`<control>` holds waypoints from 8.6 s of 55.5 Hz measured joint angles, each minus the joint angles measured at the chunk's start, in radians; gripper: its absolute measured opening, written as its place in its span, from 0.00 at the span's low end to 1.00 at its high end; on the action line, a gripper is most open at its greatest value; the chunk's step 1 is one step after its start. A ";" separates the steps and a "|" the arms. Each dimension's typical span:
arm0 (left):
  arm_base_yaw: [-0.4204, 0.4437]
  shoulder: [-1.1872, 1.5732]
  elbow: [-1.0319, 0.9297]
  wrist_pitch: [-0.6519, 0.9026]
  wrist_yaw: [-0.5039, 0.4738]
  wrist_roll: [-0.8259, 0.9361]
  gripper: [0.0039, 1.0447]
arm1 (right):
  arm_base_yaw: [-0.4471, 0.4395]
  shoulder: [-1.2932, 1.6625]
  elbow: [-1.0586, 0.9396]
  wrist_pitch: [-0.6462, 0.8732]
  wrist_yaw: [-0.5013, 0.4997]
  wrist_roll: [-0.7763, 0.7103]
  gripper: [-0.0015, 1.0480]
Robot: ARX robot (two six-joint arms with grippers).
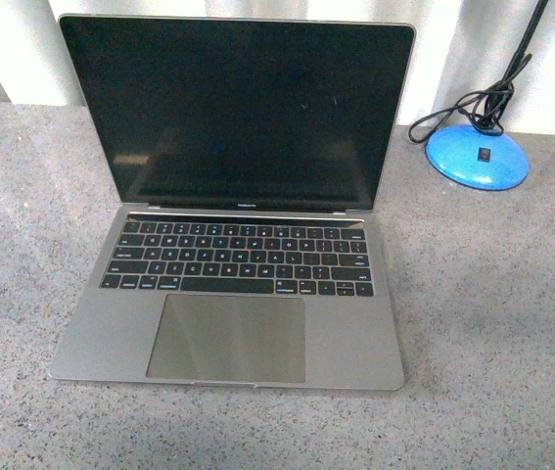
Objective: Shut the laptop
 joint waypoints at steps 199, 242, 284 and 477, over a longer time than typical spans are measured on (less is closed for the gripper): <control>-0.114 1.778 1.168 0.190 0.020 0.391 0.88 | 0.216 1.699 1.112 0.118 -0.210 -0.619 0.73; -0.179 1.878 1.252 0.155 0.025 0.371 0.03 | 0.268 1.822 1.248 0.105 -0.230 -0.590 0.01; -0.180 1.917 1.241 0.161 0.038 0.341 0.03 | 0.278 1.896 1.230 0.140 -0.246 -0.562 0.01; -0.322 1.807 0.759 0.241 0.066 0.034 0.03 | 0.398 1.841 0.698 0.423 -0.241 -0.243 0.01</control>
